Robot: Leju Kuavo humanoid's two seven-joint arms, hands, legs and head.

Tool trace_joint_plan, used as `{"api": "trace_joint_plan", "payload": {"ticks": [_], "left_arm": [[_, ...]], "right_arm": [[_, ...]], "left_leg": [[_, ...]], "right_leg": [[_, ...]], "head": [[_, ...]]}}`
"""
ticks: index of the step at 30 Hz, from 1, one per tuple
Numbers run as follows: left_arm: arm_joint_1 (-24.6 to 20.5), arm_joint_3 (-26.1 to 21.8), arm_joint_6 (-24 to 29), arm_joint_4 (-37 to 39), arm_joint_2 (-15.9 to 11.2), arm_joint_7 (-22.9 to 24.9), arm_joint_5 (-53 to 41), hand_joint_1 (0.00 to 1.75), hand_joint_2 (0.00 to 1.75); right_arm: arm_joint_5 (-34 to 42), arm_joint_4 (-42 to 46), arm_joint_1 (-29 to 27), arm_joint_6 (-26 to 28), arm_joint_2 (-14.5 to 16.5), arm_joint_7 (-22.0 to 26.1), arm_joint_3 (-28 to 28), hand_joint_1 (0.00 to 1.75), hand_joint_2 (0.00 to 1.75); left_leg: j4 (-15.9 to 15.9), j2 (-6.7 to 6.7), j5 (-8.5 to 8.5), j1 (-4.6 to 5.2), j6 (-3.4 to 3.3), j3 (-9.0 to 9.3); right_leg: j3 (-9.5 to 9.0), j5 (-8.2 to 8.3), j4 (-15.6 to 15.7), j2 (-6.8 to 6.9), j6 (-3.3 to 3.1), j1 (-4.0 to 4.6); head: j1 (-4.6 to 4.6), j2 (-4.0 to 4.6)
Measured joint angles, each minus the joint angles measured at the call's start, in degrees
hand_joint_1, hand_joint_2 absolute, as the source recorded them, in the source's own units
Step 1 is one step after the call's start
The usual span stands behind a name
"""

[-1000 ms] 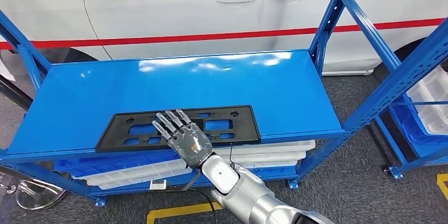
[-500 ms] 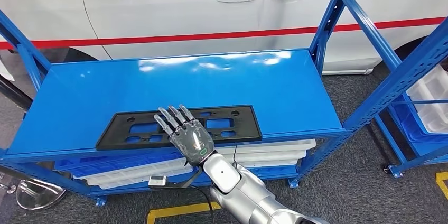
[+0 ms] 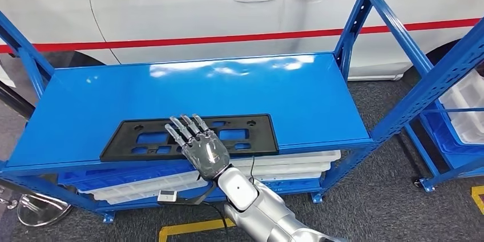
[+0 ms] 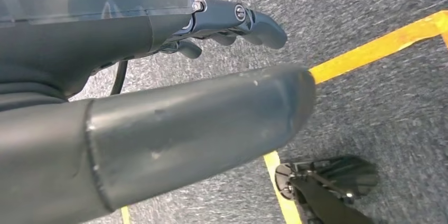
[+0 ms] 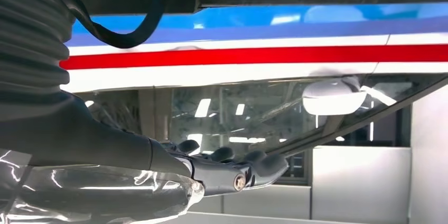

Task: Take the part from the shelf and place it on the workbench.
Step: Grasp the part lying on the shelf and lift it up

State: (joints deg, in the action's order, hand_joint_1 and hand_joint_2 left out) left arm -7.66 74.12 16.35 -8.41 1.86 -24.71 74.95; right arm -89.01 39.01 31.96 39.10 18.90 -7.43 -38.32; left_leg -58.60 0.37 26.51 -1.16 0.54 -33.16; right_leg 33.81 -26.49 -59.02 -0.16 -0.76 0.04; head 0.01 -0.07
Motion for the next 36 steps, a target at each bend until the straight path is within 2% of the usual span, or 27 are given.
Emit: {"api": "trace_joint_plan", "payload": {"ticks": [2, 3, 4, 6, 7, 8, 9, 10, 11, 13, 14, 15, 17, 18, 20, 22, 23, 24, 25, 26, 28, 29, 31, 33, 35, 36], "left_arm": [[0.06, 0.0, 0.0, 0.0, 0.04, -0.08, 0.07, 0.0, 0.0], [0.02, 0.0, 0.01, 0.0, 0.06, -0.15, 0.12, 0.0, 0.0], [-0.02, 0.0, 0.02, 0.0, 0.08, -0.22, 0.19, 0.0, 0.0], [-0.04, 0.0, 0.1, 0.0, 0.07, -0.3, 0.45, 0.0, 0.0], [-0.01, 0.0, 0.13, 0.0, 0.05, -0.29, 0.57, 0.0, 0.0], [0.01, 0.0, 0.15, 0.0, 0.04, -0.28, 0.69, 0.0, 0.0], [0.02, 0.0, 0.15, 0.0, 0.03, -0.27, 0.73, 0.0, 0.0], [0.01, 0.0, 0.15, 0.0, 0.04, -0.28, 0.74, 0.0, 0.0], [0.0, 0.0, 0.14, 0.0, 0.08, -0.29, 0.75, 0.0, 0.0], [-0.04, 0.0, 0.13, 0.0, 0.21, -0.32, 0.78, 0.0, 0.0], [-0.04, 0.0, 0.13, 0.0, 0.27, -0.33, 0.8, 0.0, 0.0], [-0.05, 0.0, 0.15, 0.0, 0.31, -0.34, 0.83, 0.0, 0.0], [-0.08, 0.0, 0.27, 0.0, 0.28, -0.34, 1.0, 0.0, 0.0], [-0.08, 0.0, 0.35, 0.0, 0.27, -0.34, 1.12, 0.0, 0.0], [-0.07, 0.0, 0.44, 0.0, 0.26, -0.34, 1.3, 0.0, 0.0], [0.01, 0.01, 0.46, 0.0, 0.26, -0.33, 1.34, 0.0, 0.0], [0.08, 0.01, 0.47, 0.0, 0.26, -0.32, 1.34, 0.0, 0.0], [0.13, 0.02, 0.48, 0.0, 0.26, -0.32, 1.35, 0.0, 0.0], [0.16, 0.02, 0.48, 0.0, 0.23, -0.32, 1.36, 0.0, 0.0], [0.14, 0.02, 0.48, 0.0, 0.2, -0.33, 1.36, 0.0, 0.0], [-0.02, 0.02, 0.44, 0.0, 0.13, -0.37, 1.34, 0.0, 0.0], [-0.08, 0.02, 0.4, 0.0, 0.12, -0.4, 1.32, 0.0, 0.0], [-0.1, 0.02, 0.33, 0.0, 0.12, -0.47, 1.31, 0.0, 0.0], [-0.08, 0.02, 0.31, 0.0, 0.16, -0.52, 1.32, 0.0, 0.0], [-0.16, 0.02, 0.31, 0.0, 0.2, -0.62, 1.35, 0.0, 0.0], [-0.2, 0.02, 0.34, 0.0, 0.19, -0.68, 1.4, 0.0, 0.0]], "right_arm": [[-0.01, 0.0, -0.01, 0.0, 0.01, -0.01, 0.0, 0.0, 1.75], [-0.01, 0.0, 0.0, 0.0, 0.01, -0.02, 0.0, 0.0, 1.75], [-0.01, 0.0, 0.0, 0.0, 0.01, -0.05, 0.0, 0.0, 1.75], [-0.01, 0.0, -0.13, 0.0, -0.01, -0.1, 0.0, 0.0, 1.75], [-0.01, 0.0, -0.26, 0.0, -0.02, -0.11, 0.0, 0.0, 1.75], [-0.01, 0.0, -0.38, 0.0, -0.03, -0.11, 0.0, 0.0, 1.75], [-0.01, 0.0, -0.46, 0.0, -0.03, -0.11, 0.0, 0.0, 1.75], [0.0, 0.0, -0.48, 0.0, -0.03, -0.11, 0.0, 0.0, 1.75], [0.01, 0.0, -0.46, 0.0, -0.03, -0.11, 0.0, 0.0, 1.75], [0.01, -0.05, -0.37, 0.0, 0.0, -0.09, 0.0, 0.0, 1.75], [0.02, -0.1, -0.36, 0.0, 0.01, -0.06, 0.0, 0.0, 1.75], [0.14, -0.18, -0.34, 0.0, 0.02, -0.03, 0.0, 0.0, 1.75], [1.03, -0.42, -0.17, 0.0, 0.03, -0.01, -0.07, 0.0, 1.75], [1.61, -0.57, -0.02, 0.0, 0.04, -0.01, -0.17, 0.0, 1.75], [2.33, -0.89, 0.21, 0.0, 0.1, -0.02, -0.42, 0.0, 1.75], [2.51, -1.27, 0.26, 0.0, 0.14, -0.03, -0.59, 0.04, 1.75], [2.55, -1.47, 0.24, 0.0, 0.14, -0.03, -0.68, 0.45, 1.75], [2.56, -1.65, 0.24, 0.0, 0.14, -0.03, -0.78, 0.89, 1.75], [2.56, -1.78, 0.24, 0.0, 0.15, -0.05, -0.86, 1.33, 1.75], [2.5, -1.86, 0.25, 0.0, 0.16, -0.14, -0.93, 1.72, 1.75], [2.27, -2.05, 0.3, 0.0, 0.27, -0.38, -1.05, 1.75, 1.75], [2.16, -2.16, 0.32, 0.0, 0.33, -0.44, -1.11, 1.75, 1.75], [2.05, -2.38, 0.33, 0.0, 0.43, -0.27, -1.16, 1.75, 1.75], [1.93, -2.46, 0.31, 0.0, 0.46, 0.01, -1.15, 1.75, 1.75], [1.79, -2.47, 0.29, 0.0, 0.46, 0.16, -1.13, 1.75, 1.75], [1.69, -2.47, 0.2, 0.0, 0.42, 0.21, -1.11, 1.75, 1.75]], "left_leg": [[0.26, -0.06, -0.27, -0.15, -0.75, 0.02], [0.43, -0.11, -0.42, -0.26, -1.2, 0.05], [0.58, -0.17, -0.54, -0.36, -1.59, 0.08], [0.58, -0.27, -0.56, -0.3, -2.0, -0.01], [0.55, -0.29, -0.54, -0.26, -2.02, -0.04], [0.53, -0.28, -0.53, -0.24, -2.02, -0.04], [0.5, -0.25, -0.5, -0.23, -2.0, 0.0], [0.47, -0.17, -0.45, -0.22, -1.94, 0.1], [0.44, -0.1, -0.38, -0.22, -1.83, 0.2], [0.33, 0.0, -0.2, -0.05, -1.38, 0.19], [0.32, 0.0, -0.15, -0.02, -1.07, 0.13], [0.37, -0.01, -0.16, 0.0, -0.7, 0.09], [0.38, -0.04, 0.02, -0.14, 0.03, 0.18], [-0.38, -0.05, 0.68, -0.18, 0.31, -0.09], [-5.16, -0.08, 3.57, -0.28, 0.72, -2.22], [-12.36, -0.08, 6.69, -0.3, 1.05, -5.68], [-14.52, -0.09, 7.1, -0.31, 1.15, -6.77], [-14.67, -0.09, 6.43, -0.31, 1.17, -6.92], [-12.59, -0.1, 4.77, -0.31, 1.11, -5.98], [-8.87, -0.12, 2.62, -0.31, 0.97, -4.22], [-2.12, -0.1, 0.15, -0.09, 0.51, -0.99], [-0.42, -0.07, -0.18, 0.04, 0.25, -0.22], [0.2, 0.01, -0.17, 0.23, -0.32, -0.1], [0.65, -0.1, -0.51, -0.02, -1.02, 0.07], [1.07, -0.27, -0.79, -0.29, -1.72, 0.23], [1.11, -0.32, -0.8, -0.27, -1.89, 0.2]], "right_leg": [[0.15, -0.31, -0.24, -0.01, 0.5, -0.05], [0.64, -1.2, -1.42, -0.01, 0.75, -0.11], [1.68, -2.69, -3.76, 0.0, 0.97, -0.19], [5.17, -6.4, -11.22, 0.03, 1.29, -0.36], [6.84, -7.52, -14.58, 0.03, 1.38, -0.41], [7.77, -7.65, -16.32, 0.04, 1.4, -0.43], [7.72, -6.74, -16.03, 0.04, 1.35, -0.43], [6.44, -4.83, -13.29, 0.04, 1.18, -0.42], [4.44, -2.68, -9.05, 0.04, 0.88, -0.38], [1.11, -0.08, -1.93, 0.03, 0.29, -0.09], [0.45, 0.18, -0.35, -0.01, 0.1, 0.12], [0.4, 0.05, -0.09, -0.07, -0.04, 0.32], [0.25, 0.32, 0.38, -0.14, -0.55, 0.17], [0.09, 0.46, 0.68, -0.09, -0.91, -0.01], [-0.16, 0.64, 1.07, 0.08, -1.43, -0.24], [-0.09, 0.58, 1.0, 0.16, -1.68, -0.12], [-0.06, 0.52, 0.89, 0.16, -1.73, -0.05], [-0.03, 0.43, 0.75, 0.13, -1.75, -0.02], [-0.05, 0.31, 0.58, 0.08, -1.72, -0.01], [-0.11, 0.15, 0.38, 0.03, -1.62, -0.02], [-0.07, -0.14, 0.02, -0.01, -1.21, 0.16], [0.0, -0.19, -0.08, -0.01, -0.97, 0.24], [0.1, -0.08, -0.01, -0.02, -0.44, 0.26], [0.25, -0.59, -0.48, -0.01, 0.19, 0.17], [2.05, -3.22, -4.48, 0.01, 0.8, 0.03], [3.85, -5.2, -8.26, 0.02, 1.05, -0.07]], "head": [[-0.01, 0.0], [0.0, 0.0], [-0.01, 0.0], [-0.01, 0.0], [-0.02, 0.0], [-0.01, 0.0], [-0.01, 0.0], [-0.01, 0.0], [-0.01, 0.0], [-0.01, 0.0], [-0.01, 0.0], [-0.01, 0.0], [-0.01, 0.0], [0.01, 0.0], [0.01, 0.0], [0.01, -0.01], [0.02, -0.01], [0.02, -0.01], [0.02, 0.0], [0.02, 0.0], [0.02, 0.0], [0.01, 0.0], [0.01, 0.0], [0.01, 0.0], [0.0, 0.0], [0.0, 0.0]]}}
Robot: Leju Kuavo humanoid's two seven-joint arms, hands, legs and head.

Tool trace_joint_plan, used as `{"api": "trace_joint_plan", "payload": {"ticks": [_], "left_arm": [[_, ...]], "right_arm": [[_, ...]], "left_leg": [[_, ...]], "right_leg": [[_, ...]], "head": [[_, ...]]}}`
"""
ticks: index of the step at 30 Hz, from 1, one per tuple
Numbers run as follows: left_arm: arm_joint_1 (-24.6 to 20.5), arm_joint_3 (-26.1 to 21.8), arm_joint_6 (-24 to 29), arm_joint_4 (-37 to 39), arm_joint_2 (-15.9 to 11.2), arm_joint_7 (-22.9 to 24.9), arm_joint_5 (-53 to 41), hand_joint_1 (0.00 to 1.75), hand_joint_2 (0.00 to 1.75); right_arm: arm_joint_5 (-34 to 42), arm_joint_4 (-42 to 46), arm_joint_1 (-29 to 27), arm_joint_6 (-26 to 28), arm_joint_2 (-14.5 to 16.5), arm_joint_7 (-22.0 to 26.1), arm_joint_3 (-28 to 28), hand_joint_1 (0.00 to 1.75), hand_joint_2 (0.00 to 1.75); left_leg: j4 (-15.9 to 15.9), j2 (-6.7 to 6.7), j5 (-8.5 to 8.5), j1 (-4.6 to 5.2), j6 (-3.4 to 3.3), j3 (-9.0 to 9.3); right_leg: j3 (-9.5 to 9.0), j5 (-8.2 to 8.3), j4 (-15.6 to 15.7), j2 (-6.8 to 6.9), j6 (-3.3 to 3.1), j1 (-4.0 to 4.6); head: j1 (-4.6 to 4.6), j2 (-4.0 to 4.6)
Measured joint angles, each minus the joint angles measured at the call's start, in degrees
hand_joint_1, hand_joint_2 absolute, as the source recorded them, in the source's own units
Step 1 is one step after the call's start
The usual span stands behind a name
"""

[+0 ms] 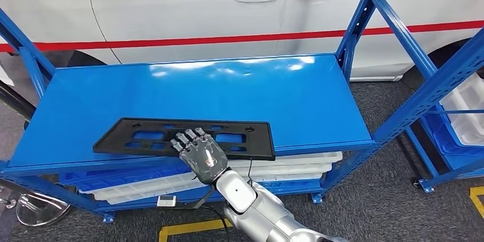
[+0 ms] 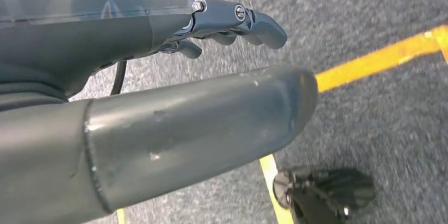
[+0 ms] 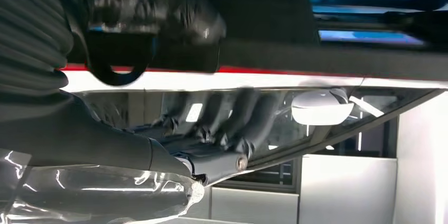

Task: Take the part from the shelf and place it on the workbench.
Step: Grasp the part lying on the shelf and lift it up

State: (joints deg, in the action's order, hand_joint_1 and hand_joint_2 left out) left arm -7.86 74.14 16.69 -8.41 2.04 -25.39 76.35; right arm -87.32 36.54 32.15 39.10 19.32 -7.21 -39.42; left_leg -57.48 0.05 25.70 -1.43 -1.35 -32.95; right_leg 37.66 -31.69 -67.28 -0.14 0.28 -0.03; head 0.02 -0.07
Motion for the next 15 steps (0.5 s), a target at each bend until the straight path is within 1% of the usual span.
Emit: {"api": "trace_joint_plan", "payload": {"ticks": [1, 2, 3, 4, 5, 6, 7, 8, 9, 10, 12, 13, 14, 15], "left_arm": [[-0.01, 0.0, 0.03, 0.0, -0.02, -0.04, 0.05, 0.0, 0.0], [0.02, 0.0, 0.07, 0.0, -0.03, -0.07, 0.13, 0.0, 0.0], [0.05, 0.0, 0.09, 0.0, -0.05, -0.1, 0.18, 0.0, 0.0], [0.08, 0.01, 0.1, 0.0, -0.04, -0.13, 0.21, 0.0, 0.0], [0.08, 0.01, 0.1, 0.0, -0.02, -0.17, 0.23, 0.0, 0.0], [0.08, 0.02, 0.1, 0.0, 0.03, -0.21, 0.25, 0.0, 0.0], [0.06, 0.02, 0.1, 0.0, 0.08, -0.25, 0.26, 0.0, 0.0], [0.04, 0.02, 0.11, 0.0, 0.11, -0.28, 0.27, 0.0, 0.0], [0.03, 0.02, 0.12, 0.0, 0.13, -0.3, 0.29, 0.0, 0.0], [0.02, 0.02, 0.13, 0.0, 0.13, -0.3, 0.3, 0.0, 0.0], [0.0, 0.02, 0.14, 0.0, 0.13, -0.31, 0.33, 0.0, 0.0], [0.0, 0.03, 0.14, 0.0, 0.13, -0.32, 0.34, 0.0, 0.0], [0.01, 0.03, 0.14, 0.0, 0.14, -0.33, 0.36, 0.0, 0.0], [0.03, 0.04, 0.14, 0.0, 0.16, -0.33, 0.36, 0.0, 0.0]], "right_arm": [[-0.12, 0.0, -0.18, 0.0, -0.07, 0.05, 0.05, 1.75, 1.75], [-0.25, 0.0, -0.39, 0.0, -0.16, 0.08, 0.13, 1.75, 1.75], [-0.38, 0.0, -0.58, 0.0, -0.27, 0.1, 0.21, 1.75, 1.75], [-0.48, 0.01, -0.7, 0.0, -0.37, 0.1, 0.29, 1.75, 1.75], [-0.55, 0.05, -0.75, 0.0, -0.44, 0.1, 0.38, 1.75, 1.75], [-0.61, 0.17, -0.76, 0.0, -0.49, 0.1, 0.51, 1.75, 1.75], [-0.64, 0.32, -0.76, 0.0, -0.51, 0.09, 0.67, 1.75, 1.75], [-0.66, 0.49, -0.78, 0.0, -0.52, 0.09, 0.85, 1.75, 1.75], [-0.68, 0.64, -0.84, 0.0, -0.55, 0.09, 1.02, 1.75, 1.75], [-0.69, 0.75, -0.92, 0.0, -0.57, 0.11, 1.12, 1.75, 1.75], [-0.74, 1.02, -1.13, 0.0, -0.62, 0.16, 1.24, 1.75, 1.75], [-0.79, 1.18, -1.21, 0.0, -0.63, 0.18, 1.27, 1.75, 1.75], [-0.84, 1.33, -1.31, 0.0, -0.64, 0.19, 1.32, 1.75, 1.75], [-0.87, 1.44, -1.47, 0.0, -0.68, 0.21, 1.37, 1.75, 1.75]], "left_leg": [[-0.02, -0.06, 0.01, 0.01, -0.11, -0.05], [-0.04, -0.07, 0.02, 0.01, -0.12, -0.08], [-0.07, -0.06, 0.05, 0.01, -0.1, -0.06], [-0.11, -0.02, 0.1, 0.0, -0.05, 0.01], [-0.16, 0.04, 0.19, -0.02, 0.05, 0.14], [-0.22, 0.1, 0.32, -0.03, 0.23, 0.29], [-0.31, 0.14, 0.48, 0.06, 0.48, 0.37], [-0.4, 0.17, 0.62, 0.15, 0.78, 0.39], [-0.44, 0.18, 0.73, 0.21, 1.14, 0.38], [-0.4, 0.18, 0.76, 0.22, 1.52, 0.4], [-0.4, 0.14, 0.96, 0.01, 2.28, 0.53], [-1.14, 0.12, 1.61, -0.07, 2.57, 0.27], [-2.96, 0.11, 2.85, -0.11, 2.77, -0.5], [-5.99, 0.09, 4.61, -0.15, 2.91, -1.87]], "right_leg": [[2.04, -1.83, -4.16, 0.01, 0.19, -0.14], [3.69, -2.86, -7.44, 0.01, 0.33, -0.28], [4.54, -2.8, -8.96, 0.02, 0.43, -0.41], [4.17, -1.56, -8.03, 0.03, 0.46, -0.52], [2.67, 0.58, -4.82, 0.05, 0.4, -0.62], [0.57, 2.79, -0.36, 0.07, 0.24, -0.68], [-1.35, 4.27, 3.6, 0.08, 0.05, -0.59], [-2.69, 5.13, 6.45, 0.06, -0.2, -0.52], [-3.29, 5.27, 7.8, 0.01, -0.45, -0.38], [-3.37, 5.12, 7.97, -0.07, -0.73, -0.19], [-3.5, 5.33, 8.31, -0.14, -1.43, -0.2], [-3.62, 5.44, 8.53, -0.11, -1.8, -0.29], [-3.72, 5.56, 8.75, -0.04, -2.13, -0.41], [-3.76, 5.59, 8.84, 0.04, -2.38, -0.42]], "head": [[0.01, 0.0], [-0.01, 0.0], [0.0, 0.0], [0.0, 0.0], [-0.01, 0.0], [-0.01, 0.0], [-0.01, 0.0], [0.0, 0.0], [0.0, 0.0], [0.01, 0.0], [0.01, 0.0], [0.01, 0.0], [0.01, 0.0], [0.02, 0.0]]}}
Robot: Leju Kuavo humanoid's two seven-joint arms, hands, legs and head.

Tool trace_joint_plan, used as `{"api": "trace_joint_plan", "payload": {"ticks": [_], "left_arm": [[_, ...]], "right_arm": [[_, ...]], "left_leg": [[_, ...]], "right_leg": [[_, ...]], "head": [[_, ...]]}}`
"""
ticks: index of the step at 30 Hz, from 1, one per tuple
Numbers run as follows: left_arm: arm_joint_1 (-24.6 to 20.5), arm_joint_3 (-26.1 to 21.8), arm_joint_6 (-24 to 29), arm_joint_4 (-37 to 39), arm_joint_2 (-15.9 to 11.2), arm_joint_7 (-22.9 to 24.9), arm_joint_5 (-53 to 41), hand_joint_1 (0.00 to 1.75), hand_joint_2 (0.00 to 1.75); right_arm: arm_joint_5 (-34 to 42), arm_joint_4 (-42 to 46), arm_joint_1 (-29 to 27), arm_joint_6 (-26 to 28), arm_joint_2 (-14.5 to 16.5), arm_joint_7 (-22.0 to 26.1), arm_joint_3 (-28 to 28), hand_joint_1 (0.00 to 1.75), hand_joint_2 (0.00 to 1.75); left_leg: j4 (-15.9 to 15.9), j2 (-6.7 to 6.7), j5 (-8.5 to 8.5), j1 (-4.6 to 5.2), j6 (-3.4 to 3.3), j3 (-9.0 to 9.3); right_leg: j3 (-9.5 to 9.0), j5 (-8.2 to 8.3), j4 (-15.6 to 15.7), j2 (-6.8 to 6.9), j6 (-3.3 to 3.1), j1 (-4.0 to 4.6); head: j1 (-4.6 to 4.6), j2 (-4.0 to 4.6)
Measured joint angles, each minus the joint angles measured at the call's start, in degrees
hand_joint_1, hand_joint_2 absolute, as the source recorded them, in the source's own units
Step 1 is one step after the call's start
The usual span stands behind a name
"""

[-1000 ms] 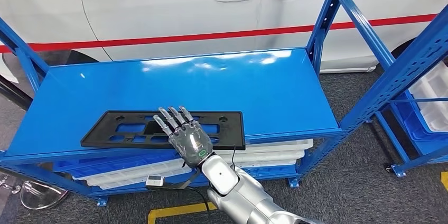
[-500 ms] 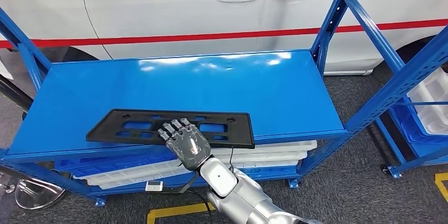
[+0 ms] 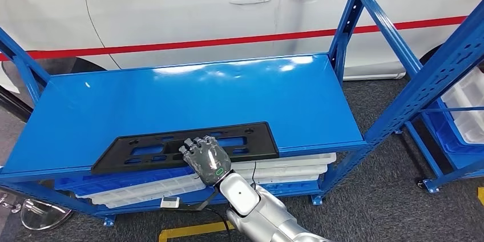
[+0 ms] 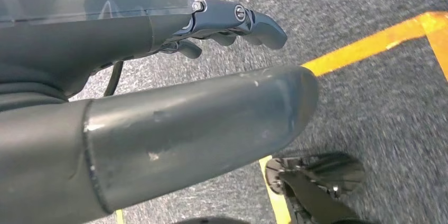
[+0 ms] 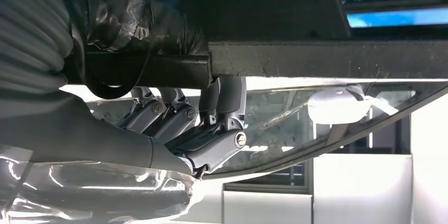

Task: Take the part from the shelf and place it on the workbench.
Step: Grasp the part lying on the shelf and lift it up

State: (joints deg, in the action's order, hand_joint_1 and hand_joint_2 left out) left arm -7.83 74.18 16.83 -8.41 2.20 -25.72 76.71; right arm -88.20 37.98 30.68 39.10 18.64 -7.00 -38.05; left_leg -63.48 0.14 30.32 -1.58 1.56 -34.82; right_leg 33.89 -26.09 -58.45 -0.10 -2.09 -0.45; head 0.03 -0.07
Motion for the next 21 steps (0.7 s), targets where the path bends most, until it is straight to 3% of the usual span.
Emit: {"api": "trace_joint_plan", "payload": {"ticks": [2, 3, 4, 5, 7, 9, 12, 14, 17, 18, 19, 21], "left_arm": [[0.1, 0.01, 0.01, 0.0, 0.02, -0.01, 0.02, 0.0, 0.0], [0.18, 0.01, 0.02, 0.0, 0.01, -0.01, 0.02, 0.0, 0.0], [0.26, 0.02, 0.05, 0.0, 0.01, 0.0, 0.02, 0.0, 0.0], [0.31, 0.02, 0.1, 0.0, 0.01, 0.01, 0.02, 0.0, 0.0], [0.29, 0.03, 0.23, 0.0, 0.01, 0.02, 0.01, 0.0, 0.0], [0.2, 0.04, 0.37, 0.0, 0.01, 0.02, 0.04, 0.0, 0.0], [0.28, 0.05, 0.51, 0.0, 0.02, 0.01, 0.2, 0.0, 0.0], [0.28, 0.05, 0.56, 0.0, 0.06, -0.07, 0.44, 0.0, 0.0], [0.39, 0.07, 0.73, 0.01, 0.04, -0.32, 1.14, 0.0, 0.0], [0.49, 0.06, 0.77, 0.02, 0.03, -0.41, 1.44, 0.0, 0.0], [0.59, 0.06, 0.78, 0.02, 0.01, -0.49, 1.74, 0.0, 0.0], [0.67, 0.05, 0.79, 0.02, 0.02, -0.62, 2.14, 0.0, 0.0]], "right_arm": [[-0.05, 0.12, -0.51, 0.0, -0.19, 0.09, 0.15, 1.75, 1.75], [-0.07, 0.2, -0.77, 0.0, -0.32, 0.19, 0.23, 1.75, 1.75], [-0.1, 0.34, -0.98, 0.0, -0.45, 0.3, 0.31, 1.75, 1.75], [-0.13, 0.57, -1.14, 0.0, -0.57, 0.43, 0.41, 1.75, 1.75], [-0.13, 1.13, -1.38, 0.0, -0.73, 0.71, 0.76, 1.75, 1.75], [0.11, 1.69, -1.65, 0.0, -0.83, 1.15, 1.27, 1.75, 1.75], [0.69, 2.71, -2.06, 0.0, -0.93, 2.23, 2.1, 1.75, 1.75], [1.35, 3.64, -2.32, 0.0, -1.03, 3.54, 2.84, 1.75, 1.75], [3.53, 6.09, -3.4, 0.0, -1.25, 8.14, 4.62, 1.75, 1.75], [4.56, 7.29, -3.92, 0.0, -1.28, 10.44, 5.54, 1.75, 1.75], [5.67, 8.68, -4.4, 0.0, -1.28, 12.87, 6.62, 1.75, 1.75], [7.43, 11.41, -5.04, 0.0, -1.19, 16.4, 8.64, 1.75, 1.75]], "left_leg": [[-7.48, 0.0, 3.33, 0.0, 0.19, -3.46], [-9.87, 0.0, 3.9, 0.0, 0.24, -4.58], [-10.13, 0.0, 3.29, 0.0, 0.2, -4.72], [-8.01, 0.0, 1.63, 0.01, 0.09, -3.73], [-0.27, 0.01, -2.12, 0.12, -0.33, 0.0], [4.66, 0.07, -3.46, 0.39, -0.82, 2.34], [5.64, 0.08, -3.63, 0.44, -1.61, 2.6], [6.25, -0.11, -4.12, 0.11, -2.43, 2.8], [6.48, -0.33, -4.36, 0.07, -3.01, 2.73], [6.44, -0.33, -4.34, 0.09, -3.01, 2.69], [6.39, -0.3, -4.31, 0.09, -2.98, 2.7], [6.26, -0.16, -4.17, 0.04, -2.8, 2.82]], "right_leg": [[0.06, -0.07, -0.05, 0.09, -0.3, 0.2], [0.06, -0.12, -0.11, 0.1, -0.38, 0.32], [0.03, -0.17, -0.19, 0.08, -0.43, 0.4], [-0.04, -0.25, -0.28, 0.04, -0.43, 0.43], [-0.2, -0.45, -0.47, -0.05, -0.22, 0.55], [-0.14, -0.53, -0.62, -0.12, 0.24, 0.71], [-0.04, -0.31, -0.44, -0.21, 1.08, 0.75], [0.69, -1.71, -2.17, -0.21, 1.68, 0.72], [5.36, -6.97, -12.14, -0.17, 2.31, 0.26], [6.8, -7.88, -15.08, -0.16, 2.45, 0.09], [7.36, -7.6, -16.08, -0.15, 2.55, -0.07], [5.3, -4.21, -11.67, -0.09, 2.54, -0.31]], "head": [[0.0, -0.01], [0.0, -0.01], [0.0, -0.01], [0.0, -0.01], [-0.01, 0.0], [-0.01, 0.0], [-0.01, 0.0], [-0.02, 0.0], [-0.02, -0.01], [-0.02, -0.01], [-0.02, 0.0], [-0.03, 0.0]]}}
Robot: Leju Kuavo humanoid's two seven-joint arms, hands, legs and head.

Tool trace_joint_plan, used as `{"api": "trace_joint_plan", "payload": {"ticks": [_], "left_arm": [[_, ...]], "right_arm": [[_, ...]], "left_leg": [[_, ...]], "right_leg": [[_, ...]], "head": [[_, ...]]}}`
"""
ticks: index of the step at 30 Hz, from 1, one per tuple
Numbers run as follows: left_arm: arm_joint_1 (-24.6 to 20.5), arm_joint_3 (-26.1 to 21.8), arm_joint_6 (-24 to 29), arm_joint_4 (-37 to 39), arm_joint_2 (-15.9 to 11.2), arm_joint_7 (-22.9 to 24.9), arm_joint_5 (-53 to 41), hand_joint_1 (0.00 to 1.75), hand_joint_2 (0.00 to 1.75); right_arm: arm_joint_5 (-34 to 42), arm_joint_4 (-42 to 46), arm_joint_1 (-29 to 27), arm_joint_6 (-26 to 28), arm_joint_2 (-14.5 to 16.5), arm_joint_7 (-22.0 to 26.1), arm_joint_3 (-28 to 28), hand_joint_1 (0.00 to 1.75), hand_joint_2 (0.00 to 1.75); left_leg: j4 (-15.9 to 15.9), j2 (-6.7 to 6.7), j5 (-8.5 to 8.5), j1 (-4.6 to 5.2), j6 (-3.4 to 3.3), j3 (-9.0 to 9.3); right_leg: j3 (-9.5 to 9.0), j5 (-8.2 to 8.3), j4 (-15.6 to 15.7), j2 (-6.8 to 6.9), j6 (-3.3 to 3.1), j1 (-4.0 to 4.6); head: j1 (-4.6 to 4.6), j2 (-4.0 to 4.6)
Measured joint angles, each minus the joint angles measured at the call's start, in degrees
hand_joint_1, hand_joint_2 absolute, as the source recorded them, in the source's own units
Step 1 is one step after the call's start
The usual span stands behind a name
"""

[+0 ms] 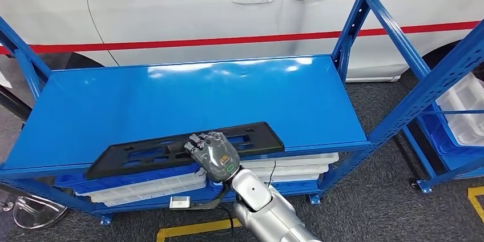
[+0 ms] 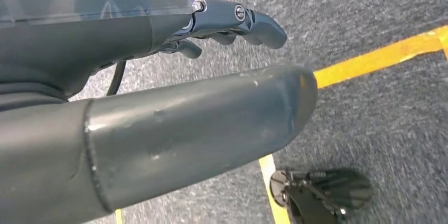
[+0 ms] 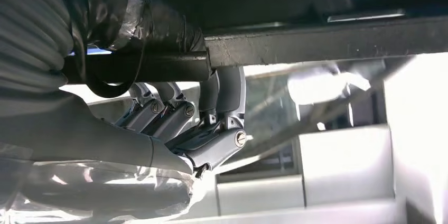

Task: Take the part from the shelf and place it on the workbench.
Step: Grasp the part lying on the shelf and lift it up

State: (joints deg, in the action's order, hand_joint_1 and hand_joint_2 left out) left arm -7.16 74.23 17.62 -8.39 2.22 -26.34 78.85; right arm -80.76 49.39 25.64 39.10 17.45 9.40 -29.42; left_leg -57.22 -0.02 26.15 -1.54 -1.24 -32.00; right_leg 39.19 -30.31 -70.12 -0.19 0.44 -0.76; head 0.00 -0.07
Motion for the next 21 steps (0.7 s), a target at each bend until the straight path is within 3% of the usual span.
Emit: {"api": "trace_joint_plan", "payload": {"ticks": [2, 3, 6, 8, 11, 12, 13, 14, 15, 17, 19, 21], "left_arm": [[-0.03, 0.01, 0.0, 0.0, 0.04, -0.07, 0.13, 0.0, 0.0], [-0.03, 0.01, 0.01, 0.0, 0.07, -0.09, 0.17, 0.0, 0.0], [0.0, 0.0, 0.02, 0.0, 0.08, -0.15, 0.31, 0.0, 0.0], [0.0, -0.01, 0.03, 0.0, 0.05, -0.19, 0.32, 0.0, 0.0], [0.0, -0.01, 0.04, 0.0, 0.03, -0.31, 0.68, 0.0, 0.0], [0.05, -0.01, 0.04, 0.0, 0.03, -0.35, 0.94, 0.0, 0.0], [0.13, -0.01, 0.05, 0.0, 0.03, -0.39, 1.25, 0.0, 0.0], [0.2, -0.01, 0.08, 0.0, 0.01, -0.39, 1.58, 0.0, 0.0], [0.24, -0.01, 0.11, 0.0, -0.03, -0.42, 1.86, 0.0, 0.0], [0.2, -0.01, 0.19, 0.01, -0.11, -0.6, 2.44, 0.0, 0.0], [0.15, -0.02, 0.27, 0.03, -0.15, -0.87, 2.89, 0.0, 0.0], [0.24, -0.03, 0.43, 0.04, -0.15, -0.92, 3.19, 0.0, 0.0]], "right_arm": [[0.82, 2.13, -0.33, 0.0, 0.1, 1.32, 1.35, 1.75, 1.75], [0.96, 2.88, -0.48, 0.0, 0.14, 1.54, 1.82, 1.75, 1.75], [1.12, 4.42, -0.84, 0.0, 0.23, 1.75, 2.82, 1.75, 1.75], [1.19, 5.16, -0.94, 0.0, 0.34, 1.77, 3.13, 1.75, 1.75], [3.34, 6.31, -1.26, 0.0, 0.43, 3.78, 3.47, 1.75, 1.75], [4.96, 6.96, -1.43, 0.0, 0.43, 5.19, 3.6, 1.75, 1.75], [6.89, 7.82, -1.58, 0.0, 0.42, 6.71, 3.72, 1.75, 1.75], [8.75, 8.82, -1.7, 0.0, 0.42, 8.03, 3.77, 1.75, 1.75], [10.49, 9.92, -1.79, 0.0, 0.42, 9.16, 3.79, 1.75, 1.75], [13.64, 12.3, -1.97, 0.0, 0.43, 11.13, 3.8, 1.75, 1.75], [16.6, 14.63, -2.19, 0.0, 0.39, 12.93, 3.78, 1.75, 1.75], [18.96, 16.93, -2.46, 0.0, 0.3, 14.28, 3.7, 1.75, 1.75]], "left_leg": [[-0.29, 0.17, 0.29, 0.08, 0.48, 0.04], [-0.43, 0.23, 0.41, 0.17, 0.83, -0.03], [-0.32, 0.3, 0.49, 0.13, 1.98, -0.13], [-1.75, 0.27, 1.77, -0.04, 2.52, -0.69], [-11.85, 0.23, 6.97, -0.1, 3.0, -5.34], [-15.22, 0.22, 8.07, -0.1, 3.09, -7.0], [-16.77, 0.22, 8.05, -0.09, 3.09, -7.82], [-16.06, 0.22, 6.9, -0.08, 2.98, -7.58], [-13.19, 0.22, 4.9, -0.05, 2.79, -6.3], [-5.27, 0.21, 1.26, 0.17, 2.21, -2.66], [-1.25, 0.27, 0.26, 0.49, 1.69, -0.86], [-0.86, 0.35, 0.27, 0.64, 1.27, -0.81]], "right_leg": [[-3.6, 3.16, 7.54, 0.05, -0.34, 0.03], [-4.62, 3.77, 9.79, 0.05, -0.56, 0.15], [-5.01, 3.95, 11.05, -0.05, -1.38, 0.4], [-5.17, 4.22, 11.51, 0.0, -2.11, 0.19], [-5.17, 4.32, 11.68, 0.15, -2.71, 0.23], [-5.1, 4.27, 11.59, 0.17, -2.8, 0.35], [-5.07, 4.21, 11.49, 0.17, -2.87, 0.47], [-5.09, 4.15, 11.4, 0.12, -2.92, 0.56], [-5.17, 4.07, 11.32, 0.08, -2.92, 0.62], [-5.28, 3.89, 11.14, 0.01, -2.72, 0.8], [-5.14, 3.86, 11.03, 0.03, -2.25, 0.93], [-5.07, 4.01, 11.14, 0.04, -1.68, 0.95]], "head": [[0.02, -0.01], [0.02, -0.01], [0.03, 0.0], [0.04, 0.0], [0.03, 0.0], [0.03, 0.0], [0.03, 0.0], [0.03, 0.0], [0.03, 0.0], [0.03, -0.01], [0.03, -0.01], [0.02, -0.01]]}}
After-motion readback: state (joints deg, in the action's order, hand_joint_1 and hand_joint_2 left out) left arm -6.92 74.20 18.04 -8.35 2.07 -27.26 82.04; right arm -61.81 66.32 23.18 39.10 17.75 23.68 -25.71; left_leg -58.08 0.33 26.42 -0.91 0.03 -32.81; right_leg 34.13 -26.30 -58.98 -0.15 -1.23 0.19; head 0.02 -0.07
